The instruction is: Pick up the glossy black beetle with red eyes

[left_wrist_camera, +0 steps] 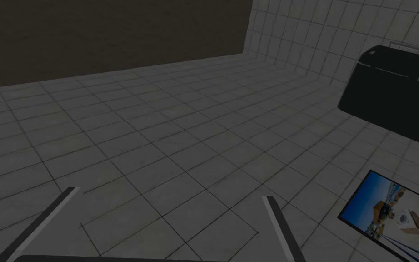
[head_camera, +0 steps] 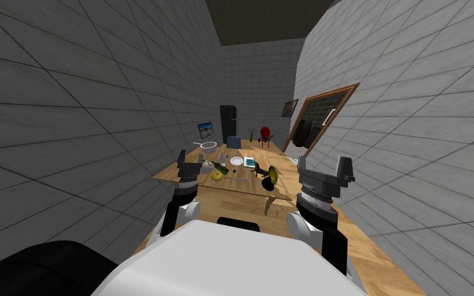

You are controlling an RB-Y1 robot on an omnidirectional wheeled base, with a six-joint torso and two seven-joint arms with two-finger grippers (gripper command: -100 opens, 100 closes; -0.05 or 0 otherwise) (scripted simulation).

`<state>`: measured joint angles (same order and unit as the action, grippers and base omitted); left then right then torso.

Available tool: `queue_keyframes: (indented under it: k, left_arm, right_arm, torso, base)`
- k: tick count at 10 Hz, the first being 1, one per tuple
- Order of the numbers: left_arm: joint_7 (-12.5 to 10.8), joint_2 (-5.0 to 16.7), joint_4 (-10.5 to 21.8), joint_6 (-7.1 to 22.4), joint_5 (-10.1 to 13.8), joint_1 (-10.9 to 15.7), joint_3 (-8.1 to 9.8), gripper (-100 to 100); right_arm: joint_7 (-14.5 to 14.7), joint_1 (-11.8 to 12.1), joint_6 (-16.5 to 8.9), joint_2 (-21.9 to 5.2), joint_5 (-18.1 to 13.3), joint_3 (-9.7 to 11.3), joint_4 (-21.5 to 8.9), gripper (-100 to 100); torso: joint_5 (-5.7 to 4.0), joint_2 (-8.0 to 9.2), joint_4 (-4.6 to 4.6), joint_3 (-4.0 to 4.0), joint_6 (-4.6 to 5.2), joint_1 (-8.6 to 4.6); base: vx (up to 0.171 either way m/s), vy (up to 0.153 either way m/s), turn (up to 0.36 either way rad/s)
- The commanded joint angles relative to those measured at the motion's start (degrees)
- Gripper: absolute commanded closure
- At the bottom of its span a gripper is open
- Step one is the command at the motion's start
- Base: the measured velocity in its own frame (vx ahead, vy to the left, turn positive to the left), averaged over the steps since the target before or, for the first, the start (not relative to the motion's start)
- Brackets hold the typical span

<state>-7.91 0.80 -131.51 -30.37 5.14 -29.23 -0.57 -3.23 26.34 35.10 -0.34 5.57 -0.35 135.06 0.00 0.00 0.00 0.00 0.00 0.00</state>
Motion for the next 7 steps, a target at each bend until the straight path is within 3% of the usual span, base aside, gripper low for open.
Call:
queue_keyframes:
  k: [1,3,7]
  left_arm:
    - [0.2,2.2,1.2,0.3,0.1,1.1,0.65,-100]
    - [0.7,4.9,4.3,1.4,0.4,3.8,2.16,-100]
    - [1.4,6.9,9.0,3.2,0.7,7.8,4.28,-100]
  right_arm:
    - [0.0,0.0,0.0,0.0,0.0,0.0,0.0,0]
    - [0.0,0.0,0.0,0.0,0.0,0.0,0.0,0]
    - [0.0,0.0,0.0,0.0,0.0,0.0,0.0,0]
  torso:
    - [0.0,0.0,0.0,0.0,0.0,0.0]
    - [0.02,0.13,0.03,0.07,0.01,0.07]
    - [0.03,0.16,0.04,0.1,-0.01,0.1]
  base:
    - [-0.022,0.008,-0.11]
    - [-0.057,0.018,-0.165]
    - [-0.051,0.019,-0.123]
